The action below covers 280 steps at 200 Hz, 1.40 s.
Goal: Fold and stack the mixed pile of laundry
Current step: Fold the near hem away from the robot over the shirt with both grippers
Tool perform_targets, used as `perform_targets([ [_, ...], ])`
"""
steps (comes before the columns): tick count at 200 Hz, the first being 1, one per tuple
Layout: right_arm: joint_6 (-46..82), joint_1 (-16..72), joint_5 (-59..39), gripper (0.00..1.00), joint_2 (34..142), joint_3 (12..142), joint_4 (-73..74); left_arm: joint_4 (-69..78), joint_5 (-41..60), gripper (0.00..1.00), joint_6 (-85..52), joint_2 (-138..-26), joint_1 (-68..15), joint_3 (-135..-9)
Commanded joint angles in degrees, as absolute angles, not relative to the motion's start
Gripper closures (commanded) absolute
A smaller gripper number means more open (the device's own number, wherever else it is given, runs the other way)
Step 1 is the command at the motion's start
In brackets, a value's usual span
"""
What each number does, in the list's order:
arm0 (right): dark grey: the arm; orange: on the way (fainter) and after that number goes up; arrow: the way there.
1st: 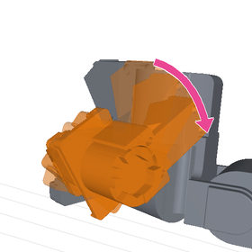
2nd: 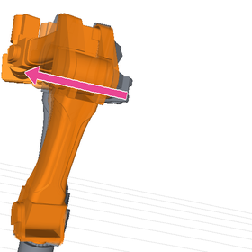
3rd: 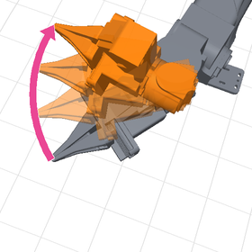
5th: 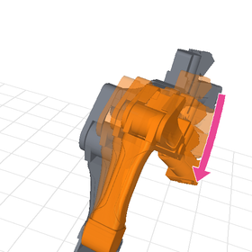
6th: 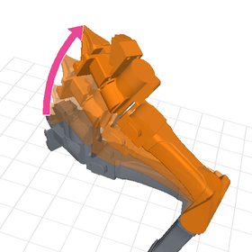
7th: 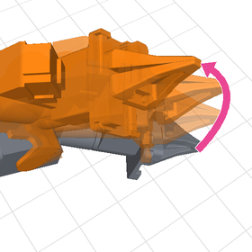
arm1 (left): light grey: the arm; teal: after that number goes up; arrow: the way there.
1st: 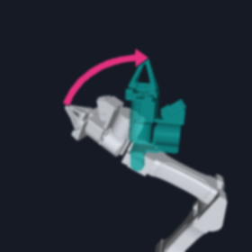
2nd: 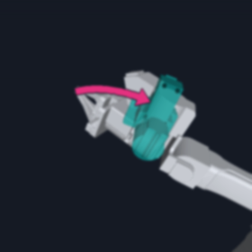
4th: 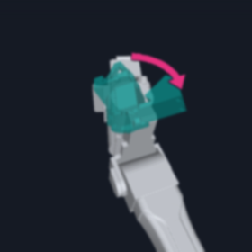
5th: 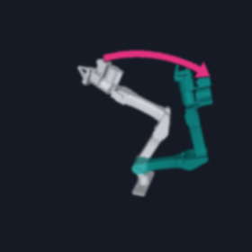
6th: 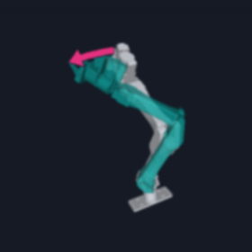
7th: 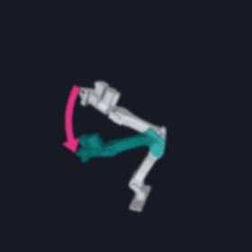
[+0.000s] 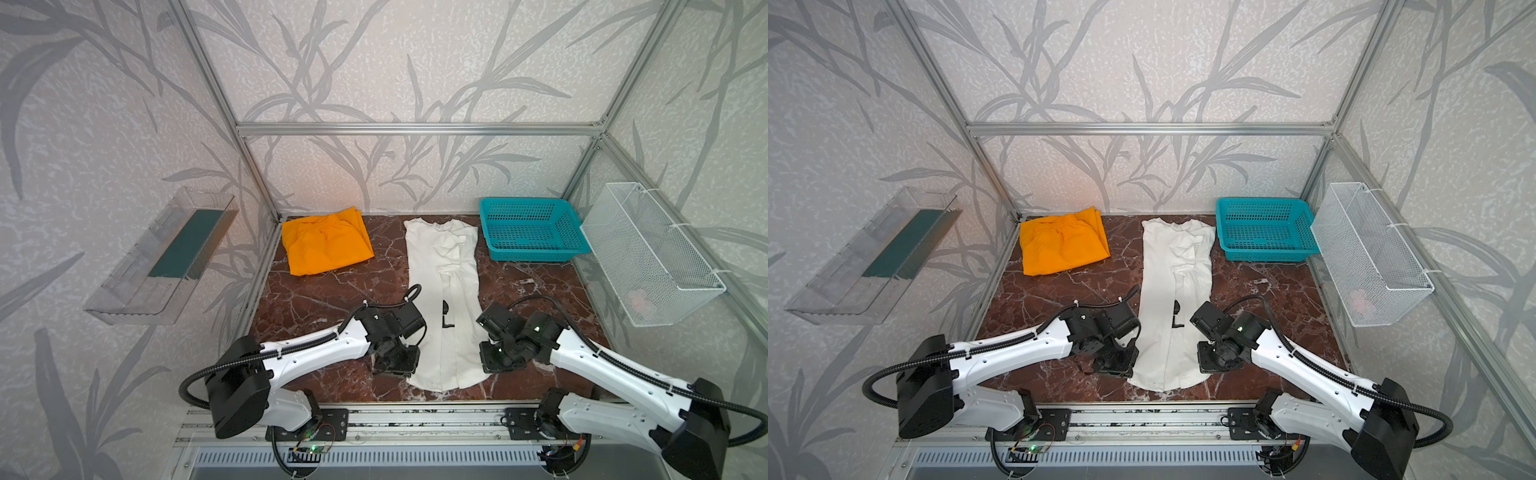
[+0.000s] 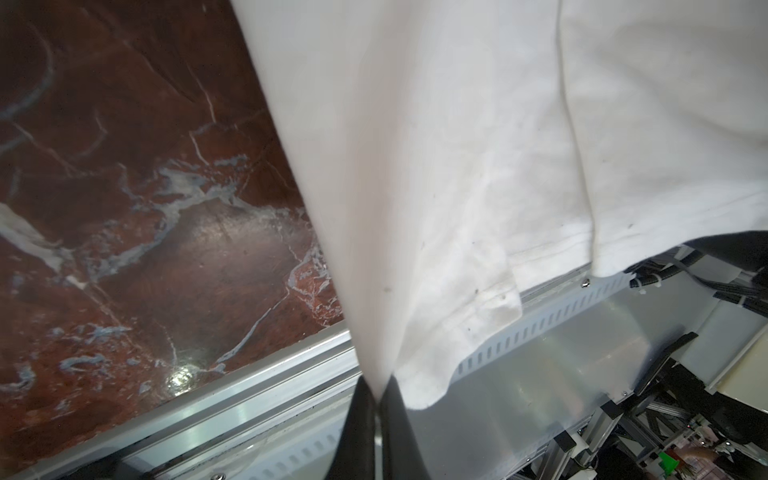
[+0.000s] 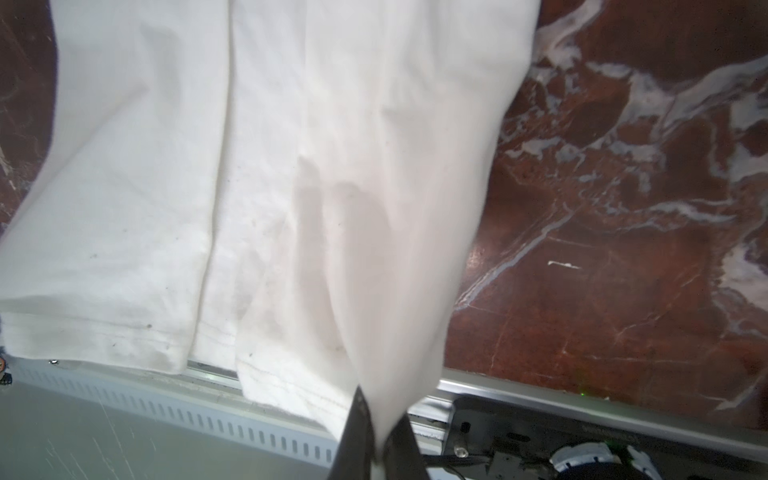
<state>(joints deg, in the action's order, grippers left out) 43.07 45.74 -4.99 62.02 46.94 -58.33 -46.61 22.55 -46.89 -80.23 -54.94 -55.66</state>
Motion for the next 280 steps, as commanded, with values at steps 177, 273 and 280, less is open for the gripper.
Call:
perform_targets([
  [177,19.08,14.59,-13.39,1.00,104.21,82.99,-43.00,-70.24,24.25,1.00,-8.40,-130.63,-26.06,-125.20],
  [273,14.46,12.59,-9.67,0.55,109.70,89.29,-42.01,-61.15,24.51,0.66,-11.63,-134.06,-22.67,-125.80],
  [280,14.34,12.57,-9.54,0.53,107.96,88.24,-41.95,-58.54,23.39,0.61,-12.34,-131.59,-22.66,-122.52],
])
